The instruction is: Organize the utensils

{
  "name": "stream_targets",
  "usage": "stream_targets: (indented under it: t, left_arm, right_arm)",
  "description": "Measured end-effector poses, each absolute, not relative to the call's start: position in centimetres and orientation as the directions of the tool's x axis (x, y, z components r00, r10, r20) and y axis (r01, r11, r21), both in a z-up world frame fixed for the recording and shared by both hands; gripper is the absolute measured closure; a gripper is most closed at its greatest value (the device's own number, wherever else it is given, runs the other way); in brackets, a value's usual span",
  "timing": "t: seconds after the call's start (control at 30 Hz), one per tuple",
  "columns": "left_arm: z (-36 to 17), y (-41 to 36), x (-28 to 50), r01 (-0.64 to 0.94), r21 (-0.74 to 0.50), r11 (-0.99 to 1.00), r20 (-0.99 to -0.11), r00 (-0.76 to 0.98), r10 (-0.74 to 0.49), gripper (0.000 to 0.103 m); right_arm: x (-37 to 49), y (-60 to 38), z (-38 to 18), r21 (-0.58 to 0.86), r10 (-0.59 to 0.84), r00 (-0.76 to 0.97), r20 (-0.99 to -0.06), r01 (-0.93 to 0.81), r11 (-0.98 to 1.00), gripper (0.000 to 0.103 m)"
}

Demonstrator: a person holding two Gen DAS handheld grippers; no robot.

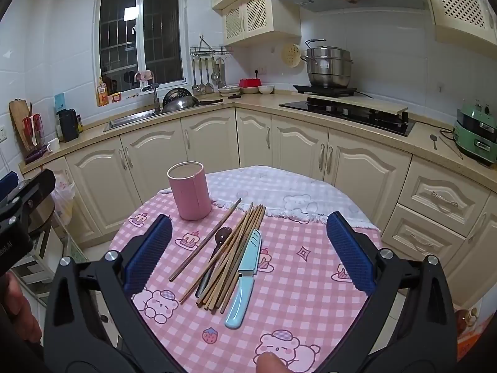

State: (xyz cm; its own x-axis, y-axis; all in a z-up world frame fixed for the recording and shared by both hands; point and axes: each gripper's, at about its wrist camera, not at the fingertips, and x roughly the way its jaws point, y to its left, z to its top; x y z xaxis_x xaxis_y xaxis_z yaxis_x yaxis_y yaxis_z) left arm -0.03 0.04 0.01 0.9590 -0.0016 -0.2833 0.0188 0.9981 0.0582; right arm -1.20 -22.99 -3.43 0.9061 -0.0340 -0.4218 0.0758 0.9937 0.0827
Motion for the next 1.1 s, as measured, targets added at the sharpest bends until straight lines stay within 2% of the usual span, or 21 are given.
stream_targets:
  t: [1.1]
  left_arm:
    - [0.4, -0.5, 0.6, 0.035, 0.051, 0.998, -0.292, 0.956, -0.019, 0.004]
  right_arm:
    - [-1.0, -23.7, -1.7, 0.08, -0.036, 0.913, -0.407, 0.075, 0.994, 0.006]
